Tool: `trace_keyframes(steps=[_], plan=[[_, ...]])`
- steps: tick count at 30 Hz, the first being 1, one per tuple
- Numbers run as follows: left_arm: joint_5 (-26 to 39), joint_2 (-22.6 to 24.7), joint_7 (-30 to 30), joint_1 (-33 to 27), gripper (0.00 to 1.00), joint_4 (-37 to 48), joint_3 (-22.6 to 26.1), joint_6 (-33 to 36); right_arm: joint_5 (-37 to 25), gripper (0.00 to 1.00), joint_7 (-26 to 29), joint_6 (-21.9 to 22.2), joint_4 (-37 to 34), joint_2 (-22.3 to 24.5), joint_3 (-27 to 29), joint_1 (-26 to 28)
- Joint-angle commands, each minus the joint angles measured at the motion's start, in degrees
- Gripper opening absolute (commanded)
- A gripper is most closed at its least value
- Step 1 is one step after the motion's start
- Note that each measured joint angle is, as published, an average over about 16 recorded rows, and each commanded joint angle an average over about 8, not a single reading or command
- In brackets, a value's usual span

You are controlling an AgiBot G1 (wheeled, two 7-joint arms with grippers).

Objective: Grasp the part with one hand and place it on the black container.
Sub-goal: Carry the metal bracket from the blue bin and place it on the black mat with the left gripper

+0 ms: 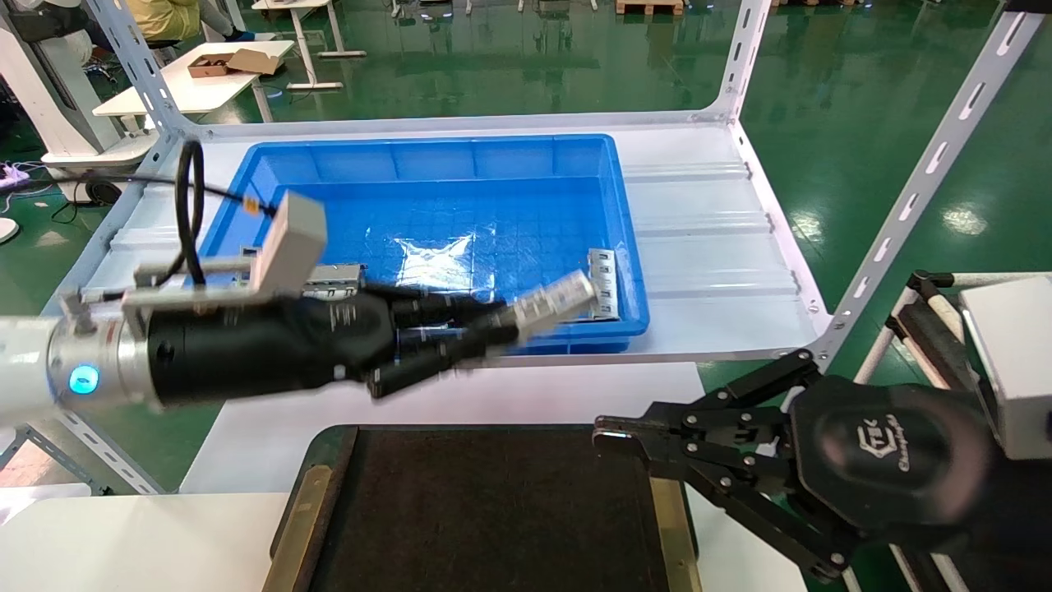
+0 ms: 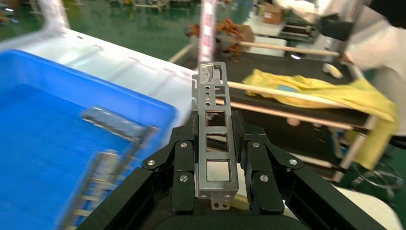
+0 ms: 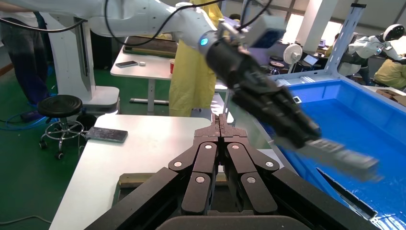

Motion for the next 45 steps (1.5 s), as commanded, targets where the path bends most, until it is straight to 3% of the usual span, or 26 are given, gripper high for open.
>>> trace_keyframes(steps=[1,10,18,27,33,39,45], plan=[[-0.32,-1.70,-1.20,1.57,0.00,-4.12,0.08,-0.65,0.00,0.00,0.00,0.00,0.00,0.00,0.00,0.00],[1.09,-8.84,-6.97,13.49,0.00,-25.23,2.47,-16.02,0.01,0.00,-0.01,0.01,0.00,0.01,-0.02,0.00],[3.35,-8.61,-7.49,23.43,0.00,-29.81,5.54,-28.40,0.02,0.00,-0.01,0.01,0.00,0.01,-0.03,0.01],[3.51,-2.10,-10.04,33.11,0.00,-29.54,8.05,-46.78,0.03,0.00,-0.02,0.02,0.00,0.02,-0.04,0.01],[3.07,5.20,-12.91,37.64,0.00,-28.61,9.54,-65.21,0.03,0.00,-0.02,0.02,0.00,0.02,-0.05,0.01],[0.13,13.78,-13.82,38.86,0.00,-26.66,11.93,-84.84,0.04,0.00,-0.03,0.02,0.00,0.02,-0.06,0.01],[-6.39,19.62,-12.69,36.93,0.00,-25.33,14.77,-95.81,0.04,0.00,-0.03,0.03,0.00,0.03,-0.07,0.02]])
